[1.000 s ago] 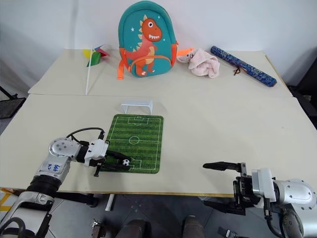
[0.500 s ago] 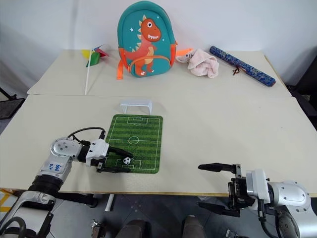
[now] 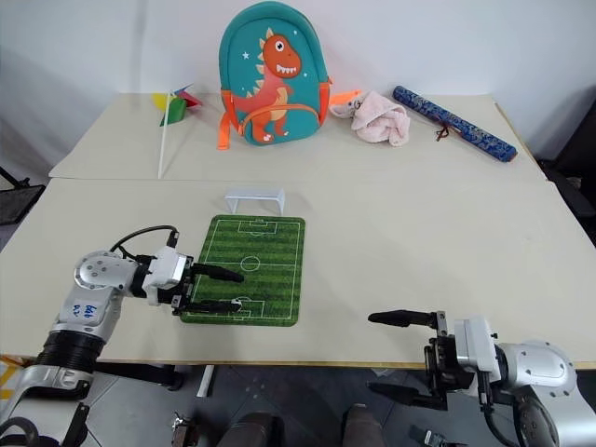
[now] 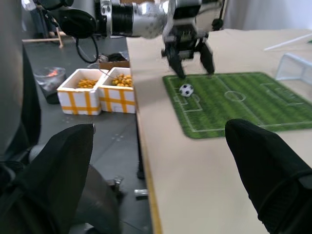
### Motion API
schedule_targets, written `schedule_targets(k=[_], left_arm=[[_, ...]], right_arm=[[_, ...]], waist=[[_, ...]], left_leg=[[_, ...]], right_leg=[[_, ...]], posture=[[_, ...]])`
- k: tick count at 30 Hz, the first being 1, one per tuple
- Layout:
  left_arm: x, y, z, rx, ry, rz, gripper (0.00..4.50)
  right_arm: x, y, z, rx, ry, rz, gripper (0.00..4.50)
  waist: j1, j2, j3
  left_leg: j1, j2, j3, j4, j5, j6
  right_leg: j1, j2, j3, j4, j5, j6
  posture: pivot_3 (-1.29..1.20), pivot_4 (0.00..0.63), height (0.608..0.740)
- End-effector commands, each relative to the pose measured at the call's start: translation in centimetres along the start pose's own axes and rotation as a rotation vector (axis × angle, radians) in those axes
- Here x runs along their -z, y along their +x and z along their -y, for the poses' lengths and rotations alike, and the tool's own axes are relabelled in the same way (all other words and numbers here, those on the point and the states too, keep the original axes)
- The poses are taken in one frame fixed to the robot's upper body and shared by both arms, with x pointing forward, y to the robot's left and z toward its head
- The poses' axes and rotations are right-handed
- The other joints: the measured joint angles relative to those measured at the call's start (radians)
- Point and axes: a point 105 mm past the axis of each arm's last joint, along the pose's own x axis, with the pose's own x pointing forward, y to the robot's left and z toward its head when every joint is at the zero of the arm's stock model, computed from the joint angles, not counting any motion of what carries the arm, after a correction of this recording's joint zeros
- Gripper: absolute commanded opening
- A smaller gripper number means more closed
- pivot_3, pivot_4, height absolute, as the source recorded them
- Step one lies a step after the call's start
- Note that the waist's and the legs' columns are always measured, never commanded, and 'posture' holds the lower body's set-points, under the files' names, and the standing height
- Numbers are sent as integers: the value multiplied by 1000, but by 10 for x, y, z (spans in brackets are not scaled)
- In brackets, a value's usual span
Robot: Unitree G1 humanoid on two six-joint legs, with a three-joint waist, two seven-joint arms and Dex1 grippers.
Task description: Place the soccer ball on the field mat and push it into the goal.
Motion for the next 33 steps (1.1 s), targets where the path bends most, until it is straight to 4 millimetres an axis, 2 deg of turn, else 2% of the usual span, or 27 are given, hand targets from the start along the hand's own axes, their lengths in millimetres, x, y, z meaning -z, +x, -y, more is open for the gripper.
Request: schedule_targets(k=[1,4,7,11,13,14,18,22,24,28,33], left_arm=[[-33,-31,7,-38,37,-13,2583],[-31,-41,19,-56,2,-45,2583],[-17,-46,42,-60,-63,-76,2017],[14,-34,75,-53,-119,-102,798],[27,-26,81,-69,-126,-95,177],[29,-20,81,-74,-124,-78,53],[22,1,74,-47,-90,-16,53],[18,13,62,-46,-85,7,53],[18,15,55,-67,-81,1,53],[19,15,53,-61,-105,-6,53],[31,18,48,-54,-134,-56,53]], right_arm=[[0,-6,-2,-2,1,-11,4500],[1,-6,2,1,-8,-4,4500],[-2,-3,12,29,-60,28,4500],[-12,-3,35,154,-115,98,4500],[-11,-2,34,129,-140,75,4500],[-10,-2,33,113,-133,63,4500],[-10,-2,34,101,-134,40,4500],[-9,-3,31,96,-105,29,4500],[-9,-3,27,93,-94,32,4500],[-9,-1,22,97,-85,36,4500],[-11,4,22,111,-91,48,4500]], waist=[[-3,0,0],[1,1,0],[1,2,0],[2,2,0],[7,3,0],[14,3,1],[28,3,0],[26,3,0],[25,3,0],[16,3,0],[13,3,0]], left_leg=[[0,1,0,0,0,0],[1,1,0,-1,0,0],[2,2,0,0,0,0],[1,2,0,-2,0,0],[1,2,0,-2,0,0],[1,1,0,-2,0,0],[0,0,-1,-1,0,0],[0,0,-1,-1,0,0],[0,0,0,-1,0,0],[1,0,0,-1,0,0],[1,0,0,-1,0,-1]], right_leg=[[0,1,0,0,0,0],[0,0,0,-1,0,-1],[1,-1,1,-2,0,-1],[0,0,1,-2,0,-1],[0,-1,1,-2,0,-2],[1,-1,1,-2,0,-2],[1,-1,-1,-3,0,-2],[1,-1,-1,-2,0,-2],[1,0,-1,-2,0,-2],[0,0,-1,-2,0,-2],[1,0,-1,-2,0,-2]], posture=[[0,150,740],[0,150,740],[0,150,740],[0,150,740],[0,150,740],[0,150,740],[0,150,740],[0,150,740],[0,150,740],[0,150,740],[0,150,740]])
